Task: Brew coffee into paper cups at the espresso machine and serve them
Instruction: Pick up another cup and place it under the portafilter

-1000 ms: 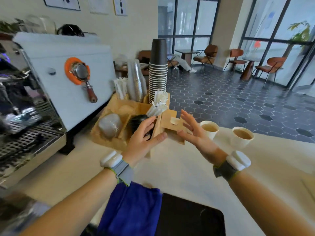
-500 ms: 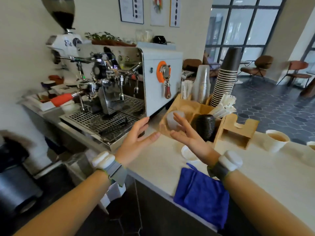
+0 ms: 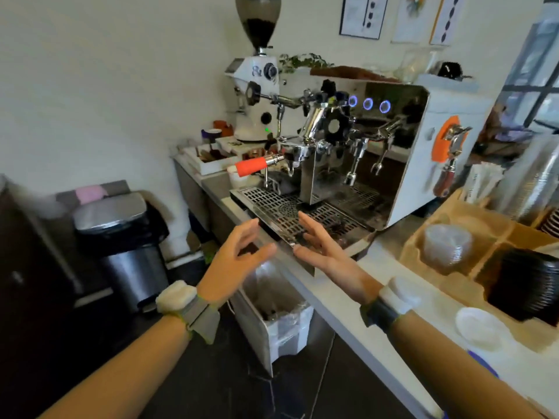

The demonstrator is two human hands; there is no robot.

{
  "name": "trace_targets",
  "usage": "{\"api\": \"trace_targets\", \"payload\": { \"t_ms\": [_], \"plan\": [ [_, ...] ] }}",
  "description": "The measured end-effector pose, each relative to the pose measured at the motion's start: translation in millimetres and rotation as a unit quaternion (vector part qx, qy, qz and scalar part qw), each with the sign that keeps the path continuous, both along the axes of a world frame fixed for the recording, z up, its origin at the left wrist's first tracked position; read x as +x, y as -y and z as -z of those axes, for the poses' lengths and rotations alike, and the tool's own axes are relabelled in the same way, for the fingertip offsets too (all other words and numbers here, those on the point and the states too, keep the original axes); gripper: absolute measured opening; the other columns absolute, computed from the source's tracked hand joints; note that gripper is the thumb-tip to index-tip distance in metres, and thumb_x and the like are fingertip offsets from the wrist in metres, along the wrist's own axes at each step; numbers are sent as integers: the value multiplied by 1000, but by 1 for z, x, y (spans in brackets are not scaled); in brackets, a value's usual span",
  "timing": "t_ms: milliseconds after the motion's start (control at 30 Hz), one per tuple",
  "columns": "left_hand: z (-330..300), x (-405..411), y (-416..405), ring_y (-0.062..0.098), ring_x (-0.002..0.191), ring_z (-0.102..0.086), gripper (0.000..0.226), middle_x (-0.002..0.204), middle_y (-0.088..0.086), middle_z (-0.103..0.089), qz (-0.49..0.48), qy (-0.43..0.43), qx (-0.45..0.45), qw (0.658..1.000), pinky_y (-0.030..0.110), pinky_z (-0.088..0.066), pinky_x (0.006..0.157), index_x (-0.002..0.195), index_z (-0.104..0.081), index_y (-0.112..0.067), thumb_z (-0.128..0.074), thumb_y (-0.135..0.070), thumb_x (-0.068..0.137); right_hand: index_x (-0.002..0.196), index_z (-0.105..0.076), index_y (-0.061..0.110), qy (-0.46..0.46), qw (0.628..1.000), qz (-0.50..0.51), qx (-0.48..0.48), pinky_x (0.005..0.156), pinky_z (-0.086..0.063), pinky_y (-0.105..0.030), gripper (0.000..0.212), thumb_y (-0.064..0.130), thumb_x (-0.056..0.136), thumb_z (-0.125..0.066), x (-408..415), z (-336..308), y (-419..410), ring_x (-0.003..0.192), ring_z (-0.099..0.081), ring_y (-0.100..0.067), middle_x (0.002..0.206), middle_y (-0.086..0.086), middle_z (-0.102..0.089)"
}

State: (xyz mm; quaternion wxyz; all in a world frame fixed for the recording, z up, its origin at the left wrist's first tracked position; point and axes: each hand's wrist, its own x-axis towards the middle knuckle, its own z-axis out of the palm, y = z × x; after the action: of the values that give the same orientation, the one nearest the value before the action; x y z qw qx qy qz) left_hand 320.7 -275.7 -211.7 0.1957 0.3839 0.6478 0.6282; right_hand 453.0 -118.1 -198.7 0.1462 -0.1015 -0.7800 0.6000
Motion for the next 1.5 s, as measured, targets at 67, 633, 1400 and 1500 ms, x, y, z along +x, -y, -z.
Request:
{"api": "trace_targets", "payload": {
  "t_ms": [67, 633, 1400, 1500],
  "plan": [
    [5, -37, 8, 5, 133, -39, 63, 138, -18, -44, -19, 2, -3, 1000, 26, -41, 101, 123, -47, -45, -71, -55, 65, 142, -23, 49, 6, 1000, -26, 5, 87, -29, -6, 66, 33, 90, -60, -44, 0, 3, 133, -22, -1, 143, 23, -24],
    [2, -281, -36, 8, 133, -38, 71, 148, -7, -38, -53, -21, -48, 997, 26, -34, 101, 142, -37, -25, -66, -42, 79, 147, -18, 40, 10, 1000, -21, 7, 106, -24, -27, 75, 39, 87, -63, -305, 16, -33, 142, -21, -13, 157, 8, -19],
    [20, -537, -148, 9, 135, -35, 82, 152, -5, -31, 198, -50, -128, 971, 34, -30, 112, 145, -32, -22, -69, -46, 76, 144, -28, 31, 18, 956, 293, -28, 103, -25, -27, 78, 21, 81, -72, -477, 38, -80, 133, -32, -16, 146, 5, -35],
    [26, -554, -159, 9, 135, -36, 87, 152, -4, -32, 208, -52, -131, 968, 36, -31, 112, 145, -31, -22, -70, -49, 72, 147, -23, 32, 39, 948, 314, -24, 105, -26, -30, 85, 25, 79, -74, -485, 43, -87, 136, -31, -19, 151, 1, -32]
  ]
}}
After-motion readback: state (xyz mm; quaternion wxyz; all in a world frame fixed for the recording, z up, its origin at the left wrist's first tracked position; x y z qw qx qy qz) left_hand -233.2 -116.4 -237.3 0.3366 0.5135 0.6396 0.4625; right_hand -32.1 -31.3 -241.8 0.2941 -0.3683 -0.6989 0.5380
